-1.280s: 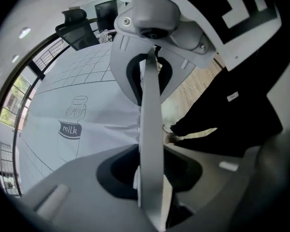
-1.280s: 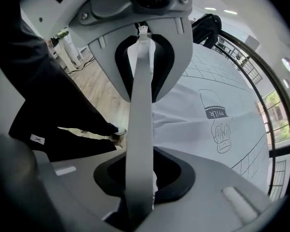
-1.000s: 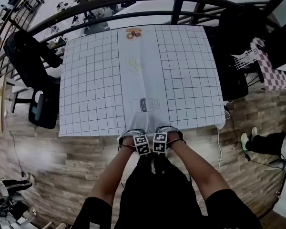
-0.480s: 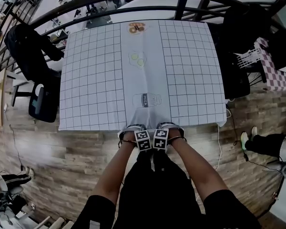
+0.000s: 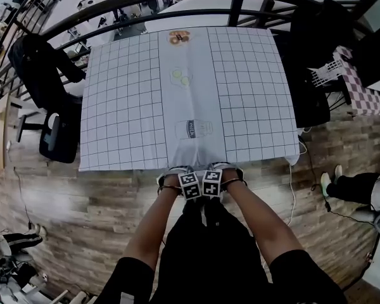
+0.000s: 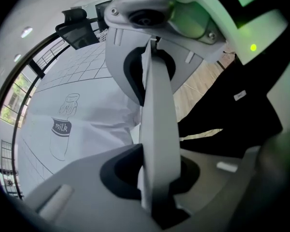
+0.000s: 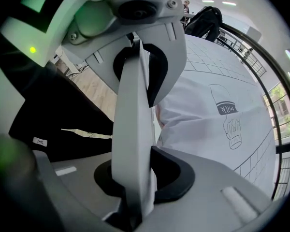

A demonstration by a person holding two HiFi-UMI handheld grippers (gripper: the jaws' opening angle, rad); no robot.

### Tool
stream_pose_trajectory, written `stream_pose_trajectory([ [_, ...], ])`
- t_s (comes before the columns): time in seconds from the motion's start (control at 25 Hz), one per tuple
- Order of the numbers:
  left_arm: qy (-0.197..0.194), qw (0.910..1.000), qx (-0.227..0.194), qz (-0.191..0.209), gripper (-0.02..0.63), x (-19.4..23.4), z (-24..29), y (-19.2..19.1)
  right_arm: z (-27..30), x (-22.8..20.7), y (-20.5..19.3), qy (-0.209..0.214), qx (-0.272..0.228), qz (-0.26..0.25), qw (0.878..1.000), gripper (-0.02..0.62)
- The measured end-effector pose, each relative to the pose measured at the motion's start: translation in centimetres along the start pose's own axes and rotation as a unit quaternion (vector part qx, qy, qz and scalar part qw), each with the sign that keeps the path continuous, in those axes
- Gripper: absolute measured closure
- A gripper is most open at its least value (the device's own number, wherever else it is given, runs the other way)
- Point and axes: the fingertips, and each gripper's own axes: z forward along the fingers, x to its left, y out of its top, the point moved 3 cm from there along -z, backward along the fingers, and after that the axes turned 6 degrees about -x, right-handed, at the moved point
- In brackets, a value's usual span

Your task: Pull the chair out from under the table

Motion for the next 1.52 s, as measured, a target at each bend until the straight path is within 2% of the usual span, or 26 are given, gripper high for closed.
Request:
stream_pose_trajectory([
  [0.6, -0.016, 0.9997, -0.004, -0.016, 0.525, -7.9, -0.5, -0.7, -0.1, 7.9, 0.6, 0.015, 0.003, -0.005, 1.000, 0.520],
  [0.84, -0.022, 0.9997, -0.001, -0.006, 0.525, -11.3, -0.5, -0.5, -0.1, 11.3, 0.4, 0.014, 0.010, -0.012, 1.000, 0.520],
  [1.24, -0.029, 0.9995, -0.007, 0.007, 0.523, -16.6, -0.2, -1.9, 0.9, 16.9, 1.2, 0.021, 0.008, 0.012, 1.000, 0.517],
  [1.4, -0.042, 0.9991, -0.005, 0.004, 0.523, -20.3, -3.6, 0.6, -3.3, 20.6, 0.5, 0.020, 0.001, 0.012, 1.000, 0.518],
  [1.52, -0.059, 0.9981, -0.020, 0.001, 0.520, -20.5, -5.2, -0.1, -4.3, 21.0, 1.9, 0.020, 0.017, 0.013, 1.000, 0.520],
])
